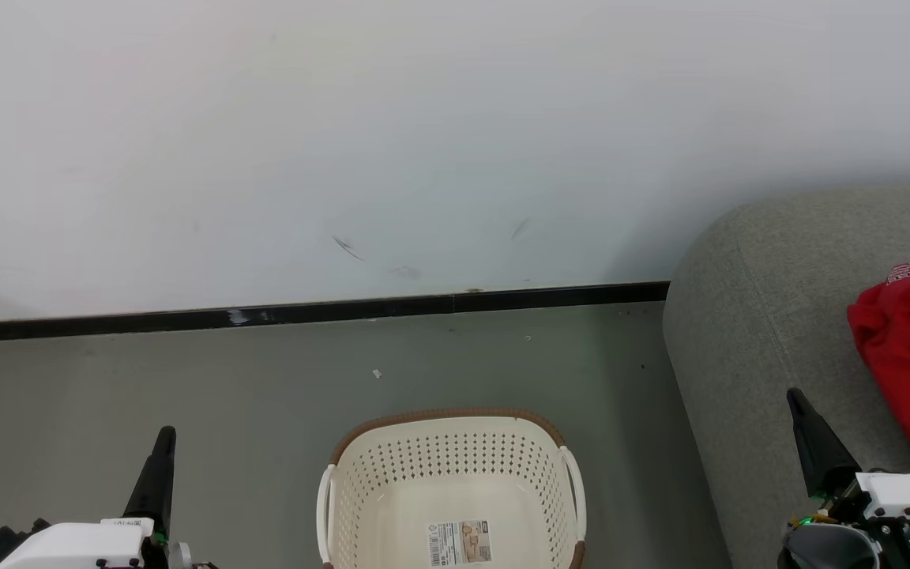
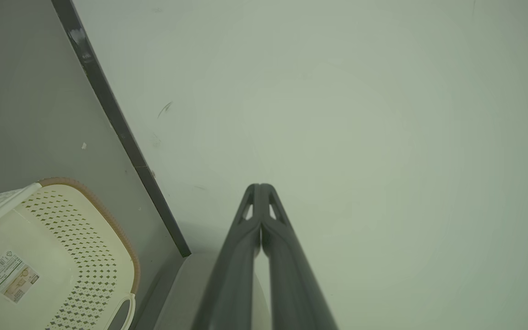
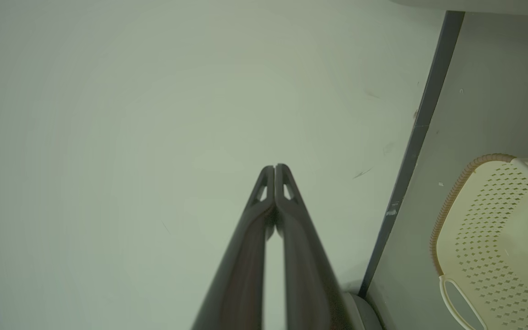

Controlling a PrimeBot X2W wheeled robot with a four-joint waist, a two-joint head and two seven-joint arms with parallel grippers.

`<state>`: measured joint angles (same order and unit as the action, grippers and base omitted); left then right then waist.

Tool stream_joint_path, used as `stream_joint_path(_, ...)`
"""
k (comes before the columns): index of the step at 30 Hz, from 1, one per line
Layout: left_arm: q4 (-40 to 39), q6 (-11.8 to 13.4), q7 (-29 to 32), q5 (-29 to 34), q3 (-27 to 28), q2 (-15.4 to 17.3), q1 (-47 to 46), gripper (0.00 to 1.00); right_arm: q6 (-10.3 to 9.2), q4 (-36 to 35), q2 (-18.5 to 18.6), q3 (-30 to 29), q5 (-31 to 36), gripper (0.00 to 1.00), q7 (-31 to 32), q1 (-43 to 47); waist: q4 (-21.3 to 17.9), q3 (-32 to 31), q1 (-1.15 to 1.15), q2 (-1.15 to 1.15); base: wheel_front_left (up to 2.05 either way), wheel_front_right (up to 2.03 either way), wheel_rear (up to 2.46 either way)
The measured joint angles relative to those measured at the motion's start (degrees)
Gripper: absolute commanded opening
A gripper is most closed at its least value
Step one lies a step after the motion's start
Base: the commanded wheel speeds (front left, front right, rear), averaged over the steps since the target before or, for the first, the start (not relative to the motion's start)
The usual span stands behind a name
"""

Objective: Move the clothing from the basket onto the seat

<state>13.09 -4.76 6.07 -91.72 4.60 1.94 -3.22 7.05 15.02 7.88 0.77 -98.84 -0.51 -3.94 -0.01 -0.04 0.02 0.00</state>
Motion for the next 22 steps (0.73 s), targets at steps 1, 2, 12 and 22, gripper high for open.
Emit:
stream_joint_path(1, 0.0, 0.0, 0.0, 0.0, 0.0, 0.0, 0.0, 0.0, 0.0, 0.0, 0.0, 0.0, 0.0, 0.0, 0.0, 0.0, 0.0, 0.0, 0.0, 0.0, 0.0, 0.0, 0.0)
stream_joint_path(2, 0.0, 0.0, 0.0, 0.0, 0.0, 0.0, 0.0, 0.0, 0.0, 0.0, 0.0, 0.0, 0.0, 0.0, 0.0, 0.0, 0.0, 0.0, 0.0, 0.0, 0.0, 0.0, 0.0)
stream_joint_path(12, 0.1, 0.0, 0.0, 0.0, 0.0, 0.0, 0.0, 0.0, 0.0, 0.0, 0.0, 0.0, 0.0, 0.0, 0.0, 0.0, 0.0, 0.0, -0.01, 0.0, 0.0, 0.0, 0.0)
stream_joint_path(22, 0.1, 0.0, 0.0, 0.0, 0.0, 0.0, 0.0, 0.0, 0.0, 0.0, 0.0, 0.0, 0.0, 0.0, 0.0, 0.0, 0.0, 0.0, -0.01, 0.0, 0.0, 0.0, 0.0)
